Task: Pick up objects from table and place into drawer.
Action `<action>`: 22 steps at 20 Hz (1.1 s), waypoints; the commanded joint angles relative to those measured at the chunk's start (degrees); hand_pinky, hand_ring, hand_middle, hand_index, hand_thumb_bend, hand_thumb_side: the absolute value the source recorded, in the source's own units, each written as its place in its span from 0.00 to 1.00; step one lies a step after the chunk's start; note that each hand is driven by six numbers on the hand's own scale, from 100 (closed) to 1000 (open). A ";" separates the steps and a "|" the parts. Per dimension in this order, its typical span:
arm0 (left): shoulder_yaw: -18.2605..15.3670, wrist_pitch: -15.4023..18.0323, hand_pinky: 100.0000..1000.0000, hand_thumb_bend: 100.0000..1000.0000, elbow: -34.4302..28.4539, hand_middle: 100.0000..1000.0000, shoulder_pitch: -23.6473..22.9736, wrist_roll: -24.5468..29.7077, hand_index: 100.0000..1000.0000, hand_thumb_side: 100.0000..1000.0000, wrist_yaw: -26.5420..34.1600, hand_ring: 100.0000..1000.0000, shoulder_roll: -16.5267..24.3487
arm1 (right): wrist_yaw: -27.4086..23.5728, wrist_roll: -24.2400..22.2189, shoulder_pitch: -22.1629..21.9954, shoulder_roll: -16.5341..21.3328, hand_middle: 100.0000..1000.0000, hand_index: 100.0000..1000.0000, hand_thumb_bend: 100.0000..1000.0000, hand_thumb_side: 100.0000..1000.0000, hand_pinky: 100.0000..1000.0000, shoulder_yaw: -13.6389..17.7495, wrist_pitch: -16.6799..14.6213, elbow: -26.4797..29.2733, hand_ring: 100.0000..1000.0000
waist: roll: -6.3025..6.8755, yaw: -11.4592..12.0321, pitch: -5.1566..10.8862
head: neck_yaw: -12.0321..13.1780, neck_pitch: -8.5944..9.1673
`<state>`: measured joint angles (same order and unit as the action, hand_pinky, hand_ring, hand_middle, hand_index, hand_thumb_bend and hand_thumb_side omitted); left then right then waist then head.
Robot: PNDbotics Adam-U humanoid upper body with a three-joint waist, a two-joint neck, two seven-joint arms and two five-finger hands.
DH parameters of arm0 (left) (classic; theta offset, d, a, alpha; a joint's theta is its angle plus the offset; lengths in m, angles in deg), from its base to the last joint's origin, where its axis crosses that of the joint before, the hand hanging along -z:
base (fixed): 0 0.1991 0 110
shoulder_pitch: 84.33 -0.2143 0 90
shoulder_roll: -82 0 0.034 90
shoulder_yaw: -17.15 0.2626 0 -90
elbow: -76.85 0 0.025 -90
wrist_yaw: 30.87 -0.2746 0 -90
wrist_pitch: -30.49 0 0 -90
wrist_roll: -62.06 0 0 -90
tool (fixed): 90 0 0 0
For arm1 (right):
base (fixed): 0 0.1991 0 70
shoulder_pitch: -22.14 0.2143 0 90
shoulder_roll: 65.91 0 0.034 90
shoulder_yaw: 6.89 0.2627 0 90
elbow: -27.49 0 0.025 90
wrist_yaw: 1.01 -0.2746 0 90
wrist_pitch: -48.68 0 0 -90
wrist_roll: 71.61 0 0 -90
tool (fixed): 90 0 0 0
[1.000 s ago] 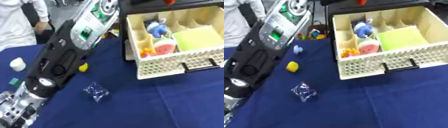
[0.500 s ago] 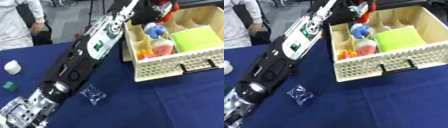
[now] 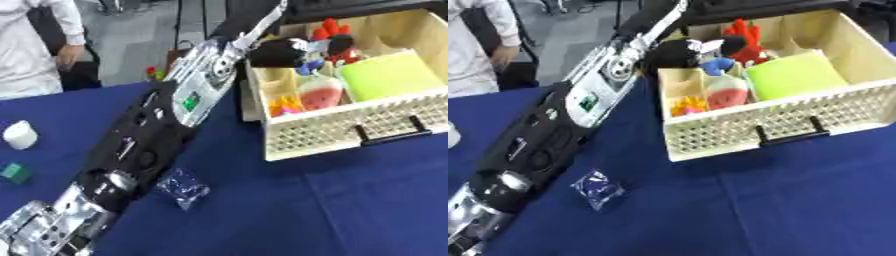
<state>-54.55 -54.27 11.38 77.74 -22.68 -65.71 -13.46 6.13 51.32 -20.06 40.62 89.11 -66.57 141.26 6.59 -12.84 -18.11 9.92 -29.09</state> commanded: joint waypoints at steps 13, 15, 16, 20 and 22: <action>-12.04 -1.85 0.41 0.42 -17.40 0.62 -2.42 -11.42 0.67 0.94 11.59 0.60 8.53 | 0.73 1.14 -2.71 3.18 0.74 0.82 0.00 1.00 0.76 1.13 0.43 0.83 0.77 | -1.94 4.37 2.77 | -2.55 -2.85; -13.89 -1.59 0.41 0.42 -20.15 0.63 -4.15 -13.11 0.69 0.94 13.28 0.61 10.38 | 1.01 1.39 -3.18 3.32 0.74 0.82 0.00 1.00 0.76 1.31 0.50 0.83 0.78 | -2.32 5.27 2.90 | -2.81 -3.20; -14.88 -1.17 0.42 0.40 -21.48 0.63 -5.22 -13.93 0.69 0.95 14.10 0.61 11.30 | 1.18 1.54 -3.41 3.40 0.74 0.82 0.00 1.00 0.76 1.43 0.51 0.83 0.78 | -2.55 5.68 2.93 | -2.90 -3.29; -19.03 1.38 0.43 0.38 -26.71 0.65 -9.86 -17.15 0.71 0.95 17.32 0.62 14.33 | 1.95 2.28 -4.43 3.70 0.74 0.82 0.00 1.00 0.76 1.97 0.61 0.83 0.77 | -3.31 7.10 2.81 | -2.93 -3.33; -20.14 3.02 0.43 0.38 -29.47 0.65 -12.51 -18.85 0.72 0.94 19.01 0.63 16.10 | 2.35 2.77 -4.95 3.81 0.74 0.82 0.00 1.00 0.76 2.30 0.71 0.83 0.78 | -3.66 7.85 2.62 | -2.98 -3.11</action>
<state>-73.19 -52.07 -15.72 64.52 -40.45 -47.82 0.00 7.84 53.70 -25.58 42.32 90.61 -65.90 141.26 3.25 -4.86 -16.72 7.05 -32.15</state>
